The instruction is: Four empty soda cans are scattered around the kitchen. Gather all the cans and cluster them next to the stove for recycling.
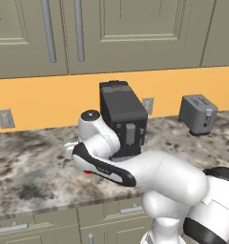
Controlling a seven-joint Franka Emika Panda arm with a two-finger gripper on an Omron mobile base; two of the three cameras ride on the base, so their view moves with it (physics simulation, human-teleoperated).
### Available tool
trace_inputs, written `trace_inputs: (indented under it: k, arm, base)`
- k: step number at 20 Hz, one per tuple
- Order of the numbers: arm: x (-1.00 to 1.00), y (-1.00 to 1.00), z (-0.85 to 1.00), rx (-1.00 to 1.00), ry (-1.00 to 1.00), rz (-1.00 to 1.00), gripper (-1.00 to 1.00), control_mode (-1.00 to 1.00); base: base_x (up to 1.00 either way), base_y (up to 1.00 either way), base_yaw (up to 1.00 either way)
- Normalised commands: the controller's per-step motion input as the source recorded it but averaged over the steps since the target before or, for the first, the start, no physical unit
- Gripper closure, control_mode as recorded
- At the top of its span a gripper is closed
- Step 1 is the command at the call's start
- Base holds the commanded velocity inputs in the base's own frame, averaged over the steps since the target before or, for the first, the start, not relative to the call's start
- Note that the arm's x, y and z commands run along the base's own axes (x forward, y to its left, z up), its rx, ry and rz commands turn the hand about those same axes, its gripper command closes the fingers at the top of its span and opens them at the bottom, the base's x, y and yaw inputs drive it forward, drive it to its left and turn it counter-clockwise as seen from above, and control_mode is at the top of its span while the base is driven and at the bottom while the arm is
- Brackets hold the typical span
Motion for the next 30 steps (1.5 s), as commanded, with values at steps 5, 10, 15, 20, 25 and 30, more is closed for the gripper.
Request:
trace_inputs:
  k: [5,10,15,20,25,30]
  arm:
    - [-0.28,-0.16,0.34,0.15,0.0,0.1,1.0,-1.0]
    - [-0.22,-0.1,0.34,0.0,0.02,0.17,1.0,-1.0]
    - [-0.1,-0.07,0.21,0.0,0.09,0.15,1.0,-1.0]
    - [0.0,0.0,0.0,0.0,0.0,0.0,1.0,1.0]
    - [0.0,0.0,0.0,0.0,0.0,0.0,1.0,1.0]
    - [0.0,0.0,0.0,0.0,0.0,0.0,1.0,1.0]
  base:
    - [0.0,0.0,0.0]
    - [0.0,0.0,0.0]
    - [0.0,0.0,0.0]
    - [-0.02,0.0,0.0]
    - [-0.47,0.0,-0.01]
    - [-0.54,-0.19,-0.19]
